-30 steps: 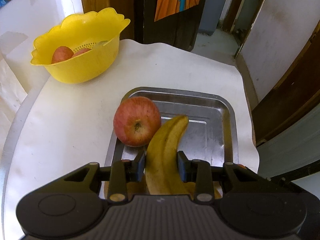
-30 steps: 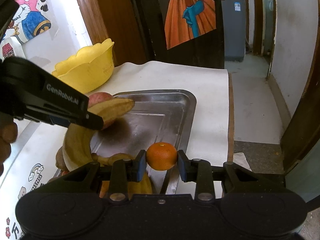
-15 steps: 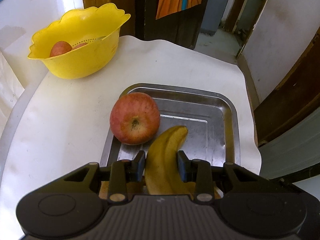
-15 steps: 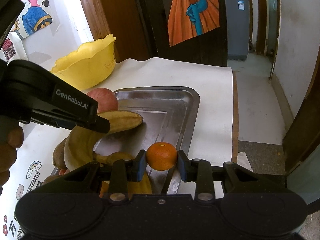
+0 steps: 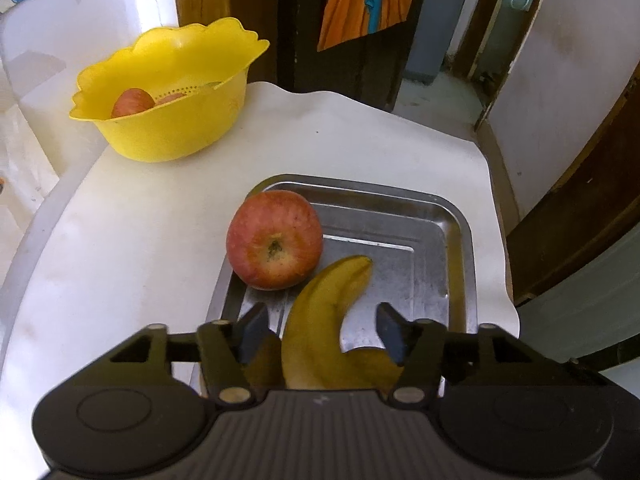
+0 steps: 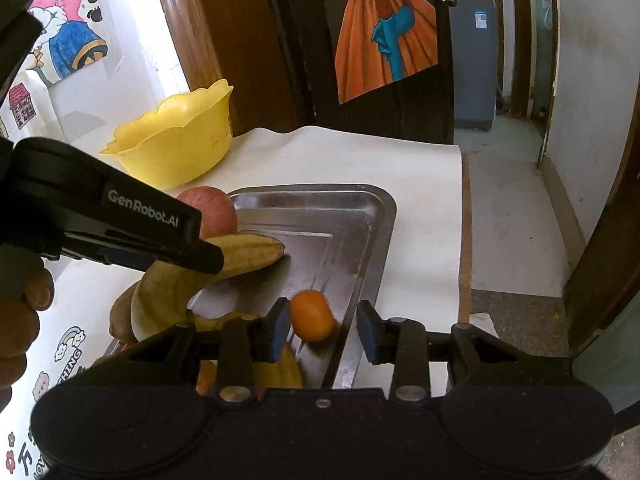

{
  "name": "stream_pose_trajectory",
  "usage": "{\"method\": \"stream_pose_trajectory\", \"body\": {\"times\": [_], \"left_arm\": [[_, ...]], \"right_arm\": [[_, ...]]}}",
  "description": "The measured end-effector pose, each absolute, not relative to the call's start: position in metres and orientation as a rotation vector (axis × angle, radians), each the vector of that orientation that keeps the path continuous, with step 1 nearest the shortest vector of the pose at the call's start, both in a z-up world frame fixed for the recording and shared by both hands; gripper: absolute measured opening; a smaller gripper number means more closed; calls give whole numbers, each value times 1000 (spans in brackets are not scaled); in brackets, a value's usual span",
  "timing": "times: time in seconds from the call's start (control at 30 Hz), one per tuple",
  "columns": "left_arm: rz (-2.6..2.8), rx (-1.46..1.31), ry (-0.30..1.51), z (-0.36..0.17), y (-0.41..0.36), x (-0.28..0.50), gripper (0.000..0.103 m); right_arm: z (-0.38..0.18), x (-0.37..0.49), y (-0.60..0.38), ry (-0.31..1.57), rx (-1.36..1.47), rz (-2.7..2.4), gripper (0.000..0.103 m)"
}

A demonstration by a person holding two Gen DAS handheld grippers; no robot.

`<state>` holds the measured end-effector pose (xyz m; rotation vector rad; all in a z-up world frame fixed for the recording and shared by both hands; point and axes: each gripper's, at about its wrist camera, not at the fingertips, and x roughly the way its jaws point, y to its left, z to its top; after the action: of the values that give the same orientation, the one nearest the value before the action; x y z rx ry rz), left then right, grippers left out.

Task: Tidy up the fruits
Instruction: 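Lower the tangerine and banana into the tray and open both tools, then withdraw both open tools back from the filled metal tray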

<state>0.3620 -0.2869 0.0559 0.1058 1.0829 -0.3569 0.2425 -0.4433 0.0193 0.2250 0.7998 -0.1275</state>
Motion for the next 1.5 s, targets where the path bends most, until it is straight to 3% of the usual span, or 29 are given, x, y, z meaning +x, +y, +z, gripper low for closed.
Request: {"method": "stream_pose_trajectory", "body": {"times": [0.17, 0.67, 1.07, 1.5], "left_arm": [[-338, 93, 1055, 64, -285, 355, 82], [-233, 27, 986, 73, -258, 337, 101], [-190, 3, 898, 82, -216, 306, 102], [-269, 39, 831, 82, -150, 266, 102]], "right_arm": [[20, 235, -445, 804, 220, -136, 47], [36, 214, -442, 758, 220, -141, 79], [53, 190, -421, 696, 227, -104, 96], [65, 154, -367, 642, 176, -230, 98]]}}
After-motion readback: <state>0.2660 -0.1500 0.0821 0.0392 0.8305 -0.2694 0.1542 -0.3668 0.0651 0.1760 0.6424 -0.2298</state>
